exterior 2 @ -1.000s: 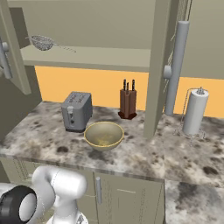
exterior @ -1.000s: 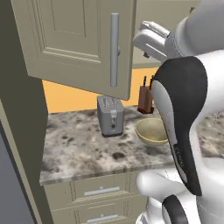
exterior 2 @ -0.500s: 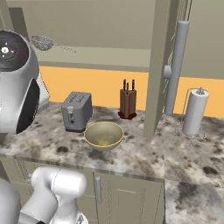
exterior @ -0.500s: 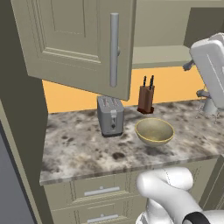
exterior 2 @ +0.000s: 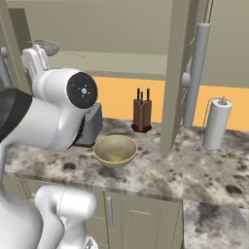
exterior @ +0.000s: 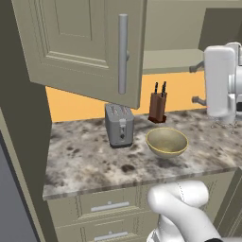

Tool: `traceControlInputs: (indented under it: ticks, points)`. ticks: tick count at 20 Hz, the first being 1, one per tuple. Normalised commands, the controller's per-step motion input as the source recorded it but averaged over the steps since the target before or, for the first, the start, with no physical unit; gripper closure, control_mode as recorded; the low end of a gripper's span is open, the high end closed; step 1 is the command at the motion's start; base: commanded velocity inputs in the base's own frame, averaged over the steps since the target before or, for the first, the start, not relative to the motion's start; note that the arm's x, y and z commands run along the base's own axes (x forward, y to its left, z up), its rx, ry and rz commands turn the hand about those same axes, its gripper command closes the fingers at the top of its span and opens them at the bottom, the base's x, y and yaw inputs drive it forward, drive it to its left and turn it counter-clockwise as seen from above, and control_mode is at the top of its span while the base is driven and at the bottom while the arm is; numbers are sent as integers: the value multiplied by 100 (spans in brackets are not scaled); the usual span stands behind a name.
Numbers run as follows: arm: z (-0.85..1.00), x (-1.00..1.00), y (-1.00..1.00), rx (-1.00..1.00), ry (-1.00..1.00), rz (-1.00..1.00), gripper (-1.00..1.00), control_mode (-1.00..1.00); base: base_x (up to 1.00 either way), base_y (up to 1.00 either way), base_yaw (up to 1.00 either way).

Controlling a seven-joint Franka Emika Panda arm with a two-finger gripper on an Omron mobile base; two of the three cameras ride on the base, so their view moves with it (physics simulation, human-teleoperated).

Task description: Open the cabinet and setup a tea strainer by placing it in the bowl upright.

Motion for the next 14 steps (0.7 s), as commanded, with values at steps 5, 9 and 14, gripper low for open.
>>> traceControlInputs:
  ticks: [5,9,14]
  points:
    - [-6,32,31,13,0,22,-100,-100,0,0,0]
    - [0,10,60,1,0,24,-100,-100,0,0,0]
    - [-6,41,20,3,0,22,-100,-100,0,0,0]
